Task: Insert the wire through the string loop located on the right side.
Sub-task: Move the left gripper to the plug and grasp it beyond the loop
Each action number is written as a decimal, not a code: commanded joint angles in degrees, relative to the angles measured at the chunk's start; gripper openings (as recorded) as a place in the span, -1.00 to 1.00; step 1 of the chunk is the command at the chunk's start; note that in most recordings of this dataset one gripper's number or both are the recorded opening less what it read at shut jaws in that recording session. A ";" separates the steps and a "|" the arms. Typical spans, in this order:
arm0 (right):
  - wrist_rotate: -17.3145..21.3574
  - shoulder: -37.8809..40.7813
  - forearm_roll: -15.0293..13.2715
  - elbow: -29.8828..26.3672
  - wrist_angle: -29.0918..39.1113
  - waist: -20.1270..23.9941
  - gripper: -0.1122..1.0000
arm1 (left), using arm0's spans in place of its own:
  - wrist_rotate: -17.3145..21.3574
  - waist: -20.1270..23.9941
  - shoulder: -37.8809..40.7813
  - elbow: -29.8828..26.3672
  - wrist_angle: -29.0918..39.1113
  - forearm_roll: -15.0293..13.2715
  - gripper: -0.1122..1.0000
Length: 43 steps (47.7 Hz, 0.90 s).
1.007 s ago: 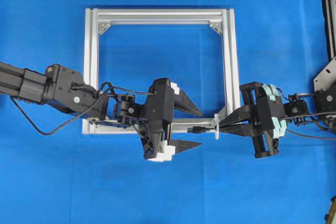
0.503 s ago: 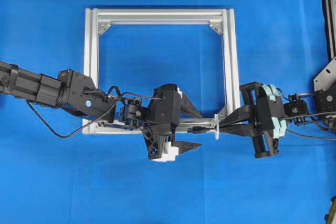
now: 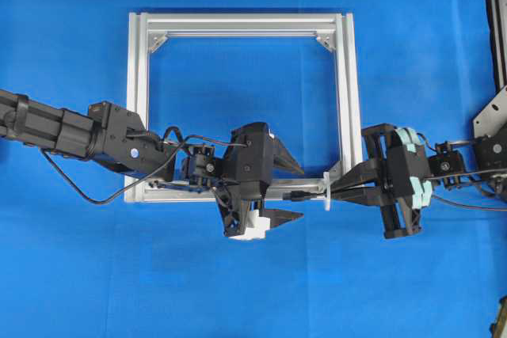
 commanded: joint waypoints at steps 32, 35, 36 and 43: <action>0.00 -0.44 0.09 -0.79 -0.44 -0.09 -0.86 | -0.18 0.18 -0.97 -1.32 -0.18 0.18 0.81; 0.00 -0.35 0.09 -0.70 -0.44 -0.09 -0.86 | -0.18 0.18 -0.97 -1.32 -0.18 0.18 0.81; 0.00 -0.35 0.18 -0.79 -0.44 0.00 -0.86 | -0.18 0.18 -0.97 -1.32 -0.18 0.18 0.81; 0.00 -0.35 0.18 -0.70 -0.44 -0.09 -0.86 | -0.26 0.18 -0.70 -2.20 1.58 0.18 0.67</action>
